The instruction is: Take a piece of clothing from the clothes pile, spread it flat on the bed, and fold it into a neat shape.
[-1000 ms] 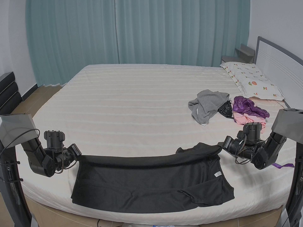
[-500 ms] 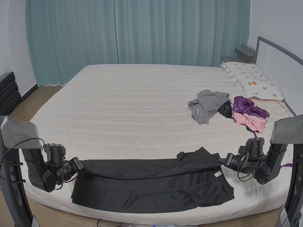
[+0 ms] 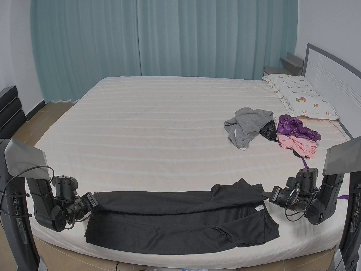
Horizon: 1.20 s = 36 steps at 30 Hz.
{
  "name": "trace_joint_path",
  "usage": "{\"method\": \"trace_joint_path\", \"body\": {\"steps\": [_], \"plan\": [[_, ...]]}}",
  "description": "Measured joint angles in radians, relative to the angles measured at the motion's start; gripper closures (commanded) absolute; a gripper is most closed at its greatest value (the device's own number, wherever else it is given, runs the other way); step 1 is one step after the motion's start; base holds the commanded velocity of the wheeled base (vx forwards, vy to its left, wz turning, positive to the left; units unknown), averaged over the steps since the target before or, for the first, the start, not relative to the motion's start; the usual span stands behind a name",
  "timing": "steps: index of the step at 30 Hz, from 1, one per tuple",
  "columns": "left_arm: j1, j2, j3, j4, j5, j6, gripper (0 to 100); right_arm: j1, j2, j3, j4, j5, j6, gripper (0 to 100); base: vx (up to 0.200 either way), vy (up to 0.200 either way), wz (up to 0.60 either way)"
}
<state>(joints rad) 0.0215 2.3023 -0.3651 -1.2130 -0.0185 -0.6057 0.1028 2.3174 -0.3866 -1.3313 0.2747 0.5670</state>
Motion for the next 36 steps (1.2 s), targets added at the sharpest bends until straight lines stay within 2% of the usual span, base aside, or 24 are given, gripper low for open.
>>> {"method": "trace_joint_path", "body": {"steps": [13,17,18,20,21,28,36], "plan": [[0.025,0.003,0.013,-0.012,-0.003,-0.003,100,-0.003,-0.007,0.053,-0.031,0.004,-0.007,100,0.0,0.0,0.0],[0.025,0.007,0.027,-0.012,-0.003,0.002,100,-0.004,0.006,0.077,-0.042,0.002,-0.05,100,0.0,0.0,0.0],[0.024,0.008,0.029,-0.012,-0.003,0.002,0,-0.003,0.012,0.082,-0.05,0.002,-0.067,100,0.0,0.0,0.0],[0.022,0.011,0.032,-0.012,-0.003,0.003,0,-0.001,0.03,0.094,-0.085,0.001,-0.099,100,0.0,0.0,0.0],[0.021,0.013,0.032,-0.012,-0.003,0.003,0,-0.001,0.038,0.1,-0.101,0.001,-0.106,0,0.0,0.0,0.0],[0.014,0.017,0.036,-0.014,-0.003,0.0,0,0.005,0.069,0.116,-0.164,0.003,-0.095,0,0.0,0.0,0.0],[0.021,-0.005,0.005,-0.013,-0.004,-0.018,0,-0.018,0.022,0.042,-0.116,0.026,-0.003,0,0.0,0.0,0.0]]}}
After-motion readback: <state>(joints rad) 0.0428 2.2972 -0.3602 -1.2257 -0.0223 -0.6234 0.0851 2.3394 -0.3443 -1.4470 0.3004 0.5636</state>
